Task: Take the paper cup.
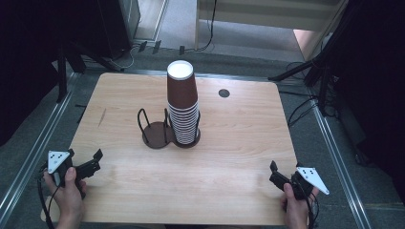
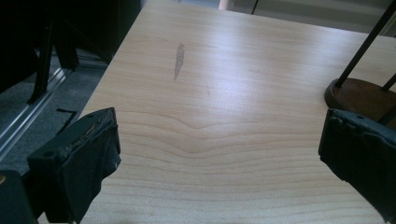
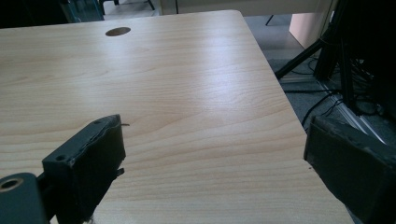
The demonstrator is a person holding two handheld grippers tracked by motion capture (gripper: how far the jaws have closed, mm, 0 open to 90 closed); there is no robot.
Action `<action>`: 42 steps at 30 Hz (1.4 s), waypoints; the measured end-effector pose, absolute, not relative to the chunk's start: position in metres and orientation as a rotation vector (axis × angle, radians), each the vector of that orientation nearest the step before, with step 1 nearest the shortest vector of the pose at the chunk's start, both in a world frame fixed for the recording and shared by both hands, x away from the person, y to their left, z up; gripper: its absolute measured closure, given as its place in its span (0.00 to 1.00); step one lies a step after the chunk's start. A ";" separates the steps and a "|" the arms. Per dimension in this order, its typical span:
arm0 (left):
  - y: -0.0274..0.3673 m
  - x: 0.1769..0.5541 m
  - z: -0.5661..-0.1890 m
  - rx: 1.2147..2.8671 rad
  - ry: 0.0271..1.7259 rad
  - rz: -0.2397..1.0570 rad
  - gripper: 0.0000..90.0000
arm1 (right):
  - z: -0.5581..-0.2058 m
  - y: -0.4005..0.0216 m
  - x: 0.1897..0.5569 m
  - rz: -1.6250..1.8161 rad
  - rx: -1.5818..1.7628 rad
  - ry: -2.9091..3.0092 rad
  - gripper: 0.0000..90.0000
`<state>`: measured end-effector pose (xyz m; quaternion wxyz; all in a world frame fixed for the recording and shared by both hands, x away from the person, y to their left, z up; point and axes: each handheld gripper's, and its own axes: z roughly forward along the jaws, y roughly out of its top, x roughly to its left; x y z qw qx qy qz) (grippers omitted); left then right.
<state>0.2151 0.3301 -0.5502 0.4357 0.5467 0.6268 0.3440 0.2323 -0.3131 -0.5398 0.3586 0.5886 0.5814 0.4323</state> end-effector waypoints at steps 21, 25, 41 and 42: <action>0.321 0.216 -0.550 1.436 1.531 0.891 0.00 | -0.501 -0.282 0.233 1.217 1.386 1.505 0.14; 0.323 0.216 -0.551 1.426 1.521 0.870 0.00 | -0.492 -0.267 0.236 1.209 1.346 1.546 0.13; 0.324 0.216 -0.550 1.436 1.521 0.860 0.00 | -0.464 -0.223 0.249 1.297 1.274 1.591 0.10; 0.324 0.216 -0.550 1.436 1.521 0.860 0.00 | -0.464 -0.223 0.249 1.297 1.274 1.591 0.10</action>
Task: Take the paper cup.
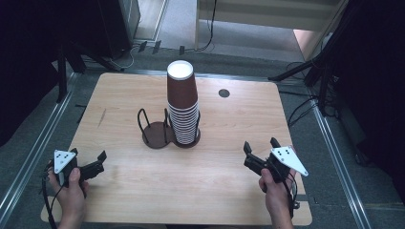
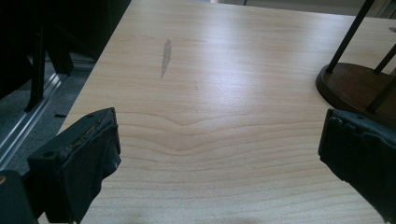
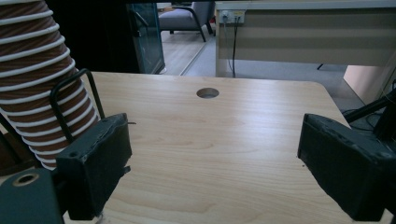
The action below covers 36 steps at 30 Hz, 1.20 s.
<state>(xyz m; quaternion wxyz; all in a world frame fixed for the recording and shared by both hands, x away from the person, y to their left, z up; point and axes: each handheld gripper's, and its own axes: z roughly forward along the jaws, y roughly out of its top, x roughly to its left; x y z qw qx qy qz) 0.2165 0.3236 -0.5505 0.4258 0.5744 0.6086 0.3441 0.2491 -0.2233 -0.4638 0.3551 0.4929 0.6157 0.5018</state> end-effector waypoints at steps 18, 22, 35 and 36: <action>0.325 0.218 -0.551 1.427 1.529 0.829 0.00 | -0.445 -0.174 0.266 1.353 1.227 1.666 0.03; 0.325 0.218 -0.551 1.428 1.530 0.828 0.00 | -0.441 -0.164 0.268 1.361 1.214 1.676 0.03; 0.325 0.219 -0.551 1.428 1.535 0.826 0.00 | -0.432 -0.134 0.277 1.399 1.178 1.695 0.03; 0.325 0.219 -0.551 1.424 1.535 0.825 0.00 | -0.431 -0.132 0.277 1.405 1.177 1.696 0.03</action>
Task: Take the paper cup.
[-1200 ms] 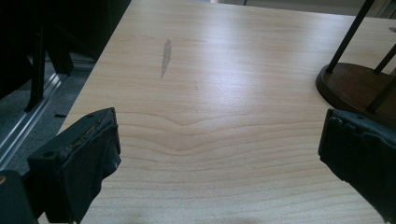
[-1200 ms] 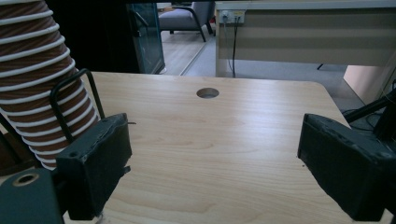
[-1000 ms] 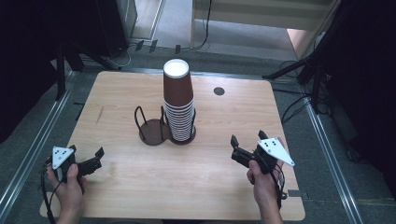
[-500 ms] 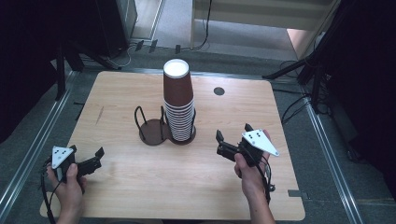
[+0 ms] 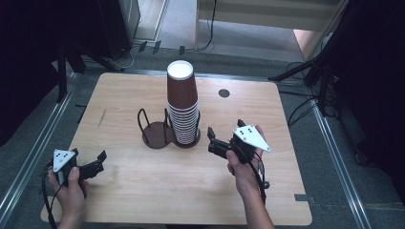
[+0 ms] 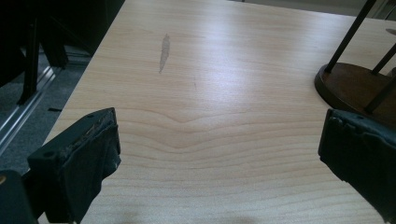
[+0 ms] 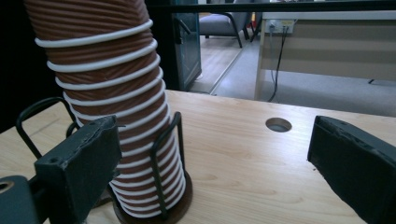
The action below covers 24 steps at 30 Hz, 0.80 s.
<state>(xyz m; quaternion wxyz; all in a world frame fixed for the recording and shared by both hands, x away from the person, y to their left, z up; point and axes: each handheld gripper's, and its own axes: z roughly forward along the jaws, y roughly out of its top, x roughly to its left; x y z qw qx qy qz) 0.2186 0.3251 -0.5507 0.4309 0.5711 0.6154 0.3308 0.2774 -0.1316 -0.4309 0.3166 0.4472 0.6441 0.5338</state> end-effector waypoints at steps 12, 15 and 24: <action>0.323 0.219 -0.551 1.441 1.533 0.836 0.00 | -0.421 -0.103 0.285 1.447 1.133 1.713 0.03; 0.323 0.220 -0.551 1.440 1.535 0.833 0.00 | -0.419 -0.096 0.288 1.450 1.127 1.716 0.03; 0.324 0.220 -0.551 1.437 1.535 0.825 0.00 | -0.414 -0.079 0.302 1.497 1.148 1.702 0.04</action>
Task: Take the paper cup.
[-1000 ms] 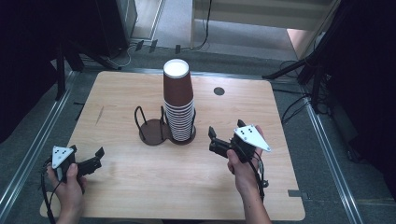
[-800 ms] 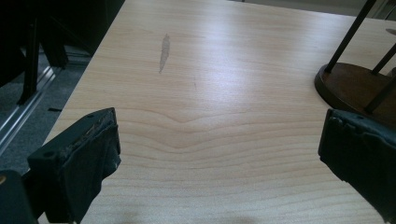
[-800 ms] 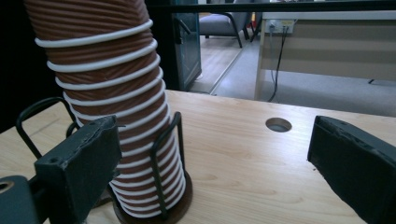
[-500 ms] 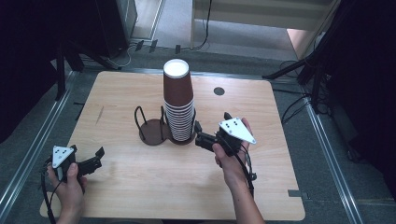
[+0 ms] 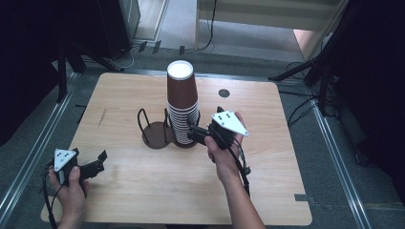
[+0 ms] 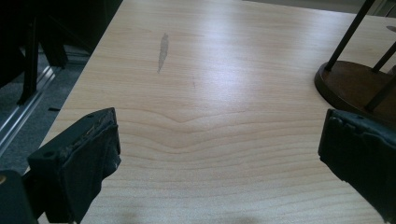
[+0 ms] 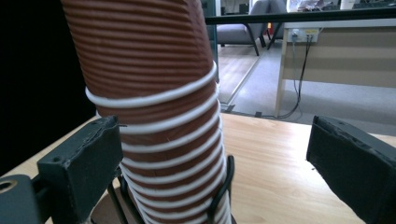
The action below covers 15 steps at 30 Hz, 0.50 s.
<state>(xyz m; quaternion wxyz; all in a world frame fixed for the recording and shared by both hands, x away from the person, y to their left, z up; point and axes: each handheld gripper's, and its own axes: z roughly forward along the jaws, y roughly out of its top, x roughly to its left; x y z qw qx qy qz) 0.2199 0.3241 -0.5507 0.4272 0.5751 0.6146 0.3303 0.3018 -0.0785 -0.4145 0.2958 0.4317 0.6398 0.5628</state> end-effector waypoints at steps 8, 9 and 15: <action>0.324 0.220 -0.551 1.432 1.538 0.823 0.00 | -0.406 -0.066 0.306 1.531 1.114 1.722 0.02; 0.324 0.220 -0.551 1.432 1.539 0.822 0.00 | -0.406 -0.065 0.306 1.534 1.112 1.728 0.02; 0.325 0.220 -0.551 1.432 1.540 0.819 0.00 | -0.401 -0.054 0.311 1.536 1.092 1.738 0.02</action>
